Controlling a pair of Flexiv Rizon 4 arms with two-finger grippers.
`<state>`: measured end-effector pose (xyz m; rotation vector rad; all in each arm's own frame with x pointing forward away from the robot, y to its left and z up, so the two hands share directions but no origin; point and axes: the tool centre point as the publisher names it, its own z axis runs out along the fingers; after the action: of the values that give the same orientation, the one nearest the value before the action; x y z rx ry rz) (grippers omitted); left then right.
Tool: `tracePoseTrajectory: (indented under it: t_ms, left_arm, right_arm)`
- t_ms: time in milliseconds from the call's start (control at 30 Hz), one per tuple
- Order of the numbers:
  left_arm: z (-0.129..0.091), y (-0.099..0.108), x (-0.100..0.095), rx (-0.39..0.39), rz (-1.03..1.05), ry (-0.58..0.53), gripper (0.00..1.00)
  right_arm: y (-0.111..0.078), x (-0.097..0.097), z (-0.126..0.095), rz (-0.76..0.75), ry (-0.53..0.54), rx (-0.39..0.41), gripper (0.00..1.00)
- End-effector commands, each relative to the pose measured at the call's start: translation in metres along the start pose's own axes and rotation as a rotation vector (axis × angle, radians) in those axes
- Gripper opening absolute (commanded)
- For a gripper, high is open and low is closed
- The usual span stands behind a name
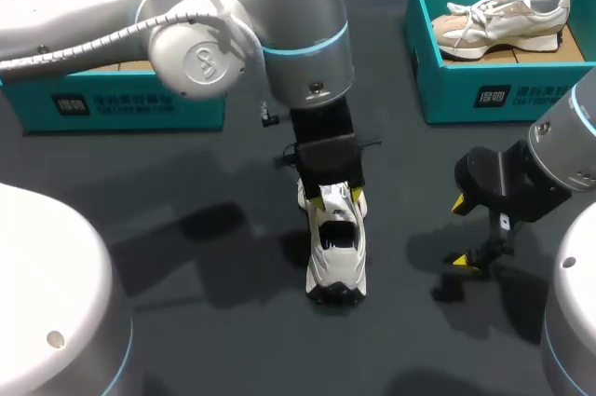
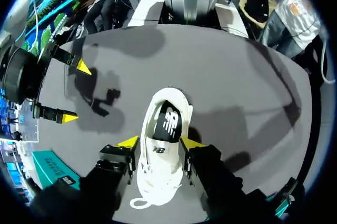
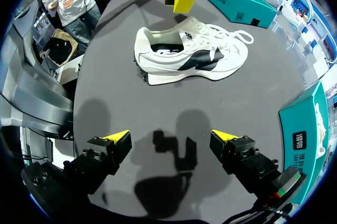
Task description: Take the shoe out of the shoebox, open the shoe tongue, remove and reinsert the insole, then place the shoe into the shoebox
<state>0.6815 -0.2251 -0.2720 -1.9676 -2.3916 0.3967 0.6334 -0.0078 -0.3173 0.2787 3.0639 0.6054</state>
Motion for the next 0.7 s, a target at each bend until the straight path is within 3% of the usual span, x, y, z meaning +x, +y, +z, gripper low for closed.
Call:
tracePoseTrajectory:
  t_ms: [33, 100, 167, 600, 633, 700]
  left_arm:
    - [-0.016, -0.002, 0.002, -0.020, -0.110, 0.021, 1.00]
    - [-0.018, -0.003, 0.004, -0.008, -0.183, 0.018, 1.00]
    - [-0.019, -0.006, 0.007, -0.105, -0.198, 0.056, 1.00]
    - [-0.019, -0.006, 0.007, -0.105, -0.198, 0.056, 1.00]
    - [-0.018, -0.010, 0.010, -0.094, -0.239, 0.052, 1.00]
    - [-0.013, -0.020, 0.013, -0.150, -0.375, 0.076, 1.00]
  right_arm:
    - [0.000, 0.002, 0.000, 0.000, -0.004, 0.001, 1.00]
    - [0.000, 0.002, 0.000, 0.000, -0.004, 0.001, 1.00]
    - [0.000, 0.002, 0.000, 0.000, -0.004, 0.001, 1.00]
    - [0.000, 0.002, 0.000, 0.000, -0.004, 0.001, 1.00]
    - [0.000, 0.002, 0.000, 0.000, -0.004, 0.001, 1.00]
    - [0.000, 0.002, 0.000, 0.000, -0.004, 0.001, 1.00]
